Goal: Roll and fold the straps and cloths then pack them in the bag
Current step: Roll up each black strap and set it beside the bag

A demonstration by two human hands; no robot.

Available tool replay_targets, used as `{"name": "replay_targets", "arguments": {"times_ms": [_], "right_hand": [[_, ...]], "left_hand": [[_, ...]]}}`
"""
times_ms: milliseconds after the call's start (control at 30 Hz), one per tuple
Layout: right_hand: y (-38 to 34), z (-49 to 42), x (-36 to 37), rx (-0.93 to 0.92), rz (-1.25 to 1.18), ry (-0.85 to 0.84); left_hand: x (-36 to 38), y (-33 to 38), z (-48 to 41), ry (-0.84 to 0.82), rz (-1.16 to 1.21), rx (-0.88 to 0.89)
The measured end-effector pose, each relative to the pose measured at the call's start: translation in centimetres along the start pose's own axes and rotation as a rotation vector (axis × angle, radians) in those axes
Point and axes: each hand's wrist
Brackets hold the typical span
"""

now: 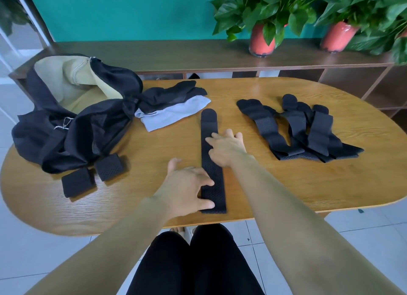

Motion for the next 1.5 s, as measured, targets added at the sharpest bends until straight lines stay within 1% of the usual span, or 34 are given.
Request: {"name": "replay_targets", "arguments": {"times_ms": [233, 500, 600, 700, 800, 900, 1000, 1100, 1167, 1300, 1367, 1500], "right_hand": [[0.4, -2.0, 0.0, 0.037, -0.037, -0.006], [0.5, -1.6, -0.4, 0.024, -0.021, -0.002], [1.0, -0.3, -0.7, -0.013, -0.194, 0.058], [1.4, 2.2, -0.7, -0.072, -0.374, 0.227], [1.5, 5.8, 0.3, -0.153, -0.458, 0.352], [1.3, 9.8, 2.2, -0.215, -0.494, 0.377], [0.7, 13.0, 3.7, -0.231, -0.578, 0.335], [0.5, 14.3, 4.9, -0.184, -0.665, 0.255], [0.5, 14.2, 5.4, -0.151, -0.731, 0.262], [0.0, 12.8, 5.7, 0.038, -0.902, 0.431], [-0.5, 11.9, 5.8, 0.107, -0.906, 0.484], [-1.3, 10.8, 6.1, 0.21, -0.883, 0.529]], "left_hand": [[-0.2, -0.2, -0.2, -0.019, -0.02, 0.013], [0.1, -0.1, 0.3, -0.002, -0.018, 0.019], [0.7, 0.0, 0.9, 0.078, 0.048, 0.011], [1.5, -0.1, 2.0, 0.206, 0.176, 0.005], [2.1, -0.3, 3.1, 0.239, 0.218, 0.013], [2.4, -0.3, 3.6, 0.227, 0.194, 0.008], [2.7, -0.2, 3.5, 0.22, 0.169, -0.03], [2.6, 0.3, 3.1, 0.249, 0.208, -0.077], [2.6, 0.6, 2.9, 0.266, 0.227, -0.129], [2.9, 1.0, 2.1, 0.344, 0.28, -0.285], [3.0, 1.4, 1.6, 0.385, 0.29, -0.343], [3.2, 1.6, 0.9, 0.429, 0.257, -0.421]]}}
Point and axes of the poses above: each hand's wrist, its own z-axis away from the middle knuckle, its own x-axis out of the palm, y = z × x, and after that the axes turned 2 degrees about -x, right-handed
